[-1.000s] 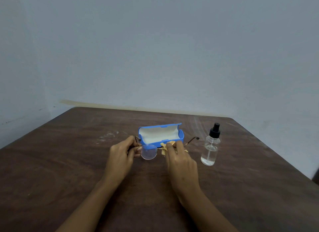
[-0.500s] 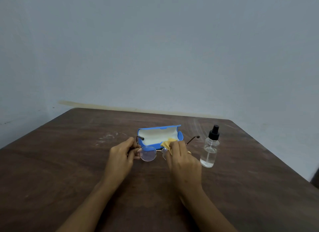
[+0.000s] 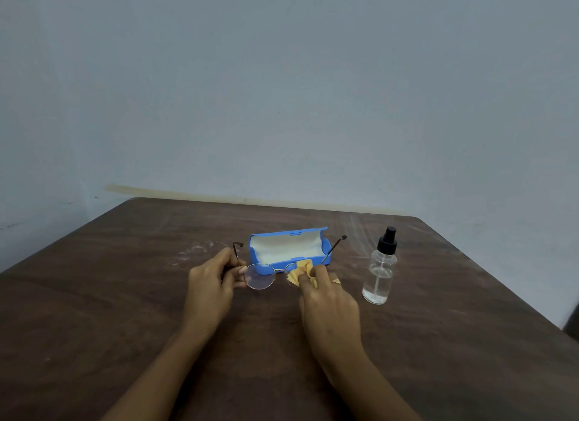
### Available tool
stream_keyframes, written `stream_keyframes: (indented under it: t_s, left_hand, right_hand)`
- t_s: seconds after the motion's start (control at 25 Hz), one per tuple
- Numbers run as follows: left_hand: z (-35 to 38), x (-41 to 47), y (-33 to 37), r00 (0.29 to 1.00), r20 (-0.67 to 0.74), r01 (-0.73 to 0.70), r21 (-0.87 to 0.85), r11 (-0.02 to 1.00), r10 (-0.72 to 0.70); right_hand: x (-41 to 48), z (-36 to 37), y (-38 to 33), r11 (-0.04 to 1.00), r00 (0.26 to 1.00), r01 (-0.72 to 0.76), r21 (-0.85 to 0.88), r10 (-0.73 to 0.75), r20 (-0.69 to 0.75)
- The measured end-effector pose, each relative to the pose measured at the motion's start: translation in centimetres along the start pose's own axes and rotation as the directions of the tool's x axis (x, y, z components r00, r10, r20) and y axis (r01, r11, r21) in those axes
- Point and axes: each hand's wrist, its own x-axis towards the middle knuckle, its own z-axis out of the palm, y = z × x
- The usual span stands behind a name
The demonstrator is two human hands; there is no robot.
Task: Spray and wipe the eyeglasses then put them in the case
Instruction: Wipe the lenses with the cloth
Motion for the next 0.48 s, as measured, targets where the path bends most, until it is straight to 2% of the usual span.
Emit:
stream_keyframes:
  t_s: [0.24, 0.48]
  left_hand:
    - [0.05, -0.34, 0.54, 0.997, 0.044, -0.067, 0.029, 0.997, 0.066]
    - [-0.02, -0.24, 0.39, 1.0, 0.007, -0.027, 0.029, 0.999, 0.027]
  right_hand:
    - [0.08, 0.41, 0.12, 1.0, 0.998, -0.017, -0.003, 0.018, 0.062]
    - [-0.1, -0.17, 0.3, 0.997, 0.999, 0.031, 0.074, -0.034, 0.042]
